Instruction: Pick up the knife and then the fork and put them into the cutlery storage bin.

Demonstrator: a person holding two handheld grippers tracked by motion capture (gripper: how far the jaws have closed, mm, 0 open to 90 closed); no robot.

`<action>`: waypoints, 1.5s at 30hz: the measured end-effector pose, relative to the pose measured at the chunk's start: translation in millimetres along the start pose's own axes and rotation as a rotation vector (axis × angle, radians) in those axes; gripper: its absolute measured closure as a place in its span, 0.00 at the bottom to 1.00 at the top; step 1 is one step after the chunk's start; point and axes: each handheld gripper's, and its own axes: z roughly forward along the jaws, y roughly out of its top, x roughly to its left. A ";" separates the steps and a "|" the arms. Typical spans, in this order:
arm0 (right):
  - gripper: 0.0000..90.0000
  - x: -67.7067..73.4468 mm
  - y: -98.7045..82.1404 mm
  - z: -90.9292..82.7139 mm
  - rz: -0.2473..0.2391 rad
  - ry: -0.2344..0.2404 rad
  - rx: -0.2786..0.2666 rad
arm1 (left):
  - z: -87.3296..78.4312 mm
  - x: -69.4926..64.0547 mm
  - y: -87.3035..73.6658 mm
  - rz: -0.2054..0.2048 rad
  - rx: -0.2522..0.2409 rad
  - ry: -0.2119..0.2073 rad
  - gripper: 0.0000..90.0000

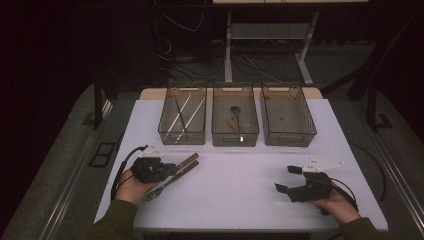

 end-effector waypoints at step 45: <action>0.23 34.4 77.5 48.7 -0.408 0.383 0.277 | 91.7 -108.9 107.7 0.483 0.082 -0.406 0.85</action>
